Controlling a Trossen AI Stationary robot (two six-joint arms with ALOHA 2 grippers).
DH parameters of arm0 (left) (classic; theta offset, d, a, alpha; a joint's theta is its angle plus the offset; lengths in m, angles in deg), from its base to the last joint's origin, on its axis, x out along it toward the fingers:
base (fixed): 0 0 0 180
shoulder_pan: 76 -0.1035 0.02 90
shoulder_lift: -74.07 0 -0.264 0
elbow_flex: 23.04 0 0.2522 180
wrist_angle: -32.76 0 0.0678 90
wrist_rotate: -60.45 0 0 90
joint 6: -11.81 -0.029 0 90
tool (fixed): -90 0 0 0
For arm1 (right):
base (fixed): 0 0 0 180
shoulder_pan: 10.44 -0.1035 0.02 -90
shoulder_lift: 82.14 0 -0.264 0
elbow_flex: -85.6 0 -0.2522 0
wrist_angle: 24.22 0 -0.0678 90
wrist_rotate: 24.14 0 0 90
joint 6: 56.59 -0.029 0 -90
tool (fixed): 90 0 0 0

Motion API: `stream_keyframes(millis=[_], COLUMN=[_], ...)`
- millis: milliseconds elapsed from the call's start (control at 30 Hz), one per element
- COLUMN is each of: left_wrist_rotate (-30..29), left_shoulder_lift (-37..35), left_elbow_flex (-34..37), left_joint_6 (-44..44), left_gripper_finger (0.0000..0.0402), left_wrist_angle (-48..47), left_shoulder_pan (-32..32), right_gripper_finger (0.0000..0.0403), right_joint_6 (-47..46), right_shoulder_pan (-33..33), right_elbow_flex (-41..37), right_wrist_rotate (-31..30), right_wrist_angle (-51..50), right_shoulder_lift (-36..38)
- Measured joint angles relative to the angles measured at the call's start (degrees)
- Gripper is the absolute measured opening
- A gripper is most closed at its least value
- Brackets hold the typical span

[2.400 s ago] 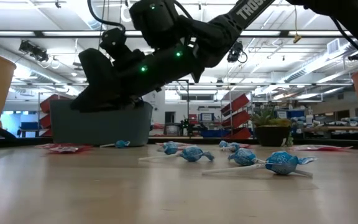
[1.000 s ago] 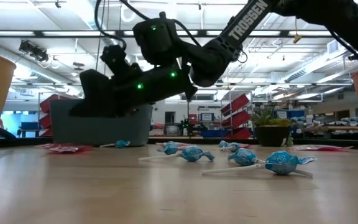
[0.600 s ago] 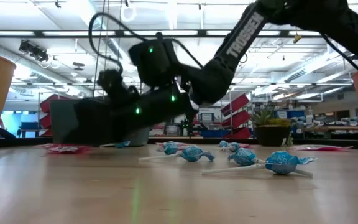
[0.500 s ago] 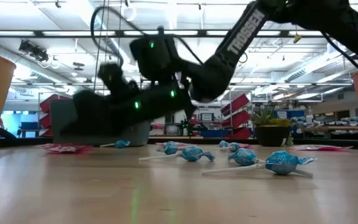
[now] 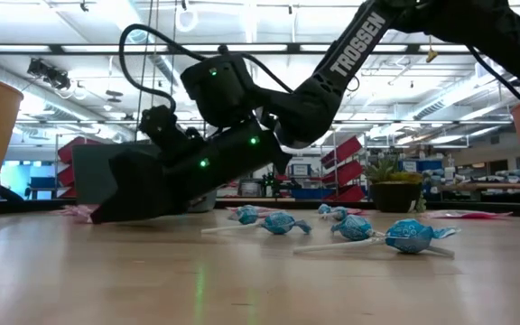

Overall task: Sort candy
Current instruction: Put the red candy into the yellow bin

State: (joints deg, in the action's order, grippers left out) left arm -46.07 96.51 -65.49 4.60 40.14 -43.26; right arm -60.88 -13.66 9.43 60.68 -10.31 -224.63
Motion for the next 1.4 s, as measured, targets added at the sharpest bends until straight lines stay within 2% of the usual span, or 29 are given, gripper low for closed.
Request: stream_keyframes(millis=[133,267,667,733,933,1267,1400], left_wrist_rotate=[-0.2,-0.2,-0.5,-0.9,-1.3,-1.4,-1.4], left_shoulder_lift=[0.0,0.0,0.0,0.0,0.0,0.0,0.0], left_elbow_flex=[0.0,0.0,0.0,0.0,0.0,0.0,0.0], left_joint_6=[0.0,0.0,0.0,0.0,0.0,0.0,0.3], left_gripper_finger=[0.0218,0.0218,0.0218,0.0218,0.0218,0.0218,0.0218], left_wrist_angle=[-0.1,-0.1,-0.1,-0.1,-0.1,-0.1,-0.1], left_shoulder_pan=[0.0,0.0,0.0,0.0,0.0,0.0,0.0], right_gripper_finger=[0.0221,0.0190,0.0023,0.0006,0.0001,0.0000,0.0000], right_joint_6=[0.2,0.3,1.9,2.7,2.8,0.9,-2.4], right_shoulder_pan=[0.0,0.2,0.5,0.5,0.2,-0.1,-0.5], right_elbow_flex=[0.1,0.1,0.0,0.0,-0.2,-0.2,-0.1], right_wrist_rotate=[-1.1,-1.1,-0.7,-0.1,0.3,0.2,0.5], right_wrist_angle=[-1.2,-1.3,-1.6,-1.5,-4.0,-11.0,-12.7], right_shoulder_lift=[0.1,0.1,0.3,0.4,2.8,10.8,13.6])
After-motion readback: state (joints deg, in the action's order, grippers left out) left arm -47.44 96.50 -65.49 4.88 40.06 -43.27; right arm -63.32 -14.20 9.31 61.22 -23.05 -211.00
